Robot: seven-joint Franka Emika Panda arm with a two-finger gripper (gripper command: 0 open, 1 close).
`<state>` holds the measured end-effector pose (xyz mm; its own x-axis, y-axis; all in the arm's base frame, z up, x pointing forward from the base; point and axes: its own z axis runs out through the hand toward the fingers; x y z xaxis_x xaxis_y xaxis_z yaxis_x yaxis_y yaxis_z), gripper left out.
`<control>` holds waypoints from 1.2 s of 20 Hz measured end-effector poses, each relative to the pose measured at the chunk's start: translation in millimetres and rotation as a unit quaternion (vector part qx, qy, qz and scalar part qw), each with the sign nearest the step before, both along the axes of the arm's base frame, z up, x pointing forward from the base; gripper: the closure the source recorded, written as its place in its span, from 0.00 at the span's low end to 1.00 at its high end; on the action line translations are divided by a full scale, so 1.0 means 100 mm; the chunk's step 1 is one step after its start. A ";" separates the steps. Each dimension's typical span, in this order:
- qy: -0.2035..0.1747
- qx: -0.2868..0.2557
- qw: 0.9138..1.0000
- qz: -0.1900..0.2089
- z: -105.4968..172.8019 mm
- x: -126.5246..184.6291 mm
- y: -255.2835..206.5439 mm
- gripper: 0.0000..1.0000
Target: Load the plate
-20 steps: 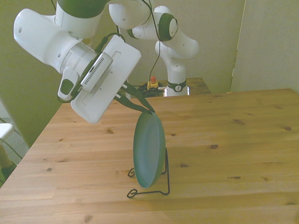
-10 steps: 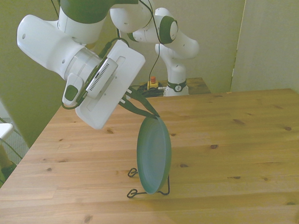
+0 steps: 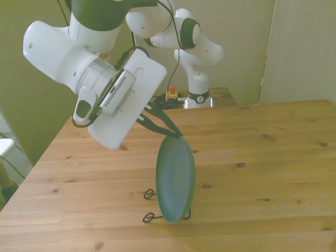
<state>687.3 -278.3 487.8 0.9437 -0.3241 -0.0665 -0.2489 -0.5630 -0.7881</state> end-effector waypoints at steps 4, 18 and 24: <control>-0.001 -0.001 1.000 0.002 -0.06 0.02 0.05 1.00; -0.008 -0.008 1.000 0.016 -0.07 -0.14 0.19 1.00; -0.008 -0.008 1.000 0.007 -0.07 -0.30 0.01 1.00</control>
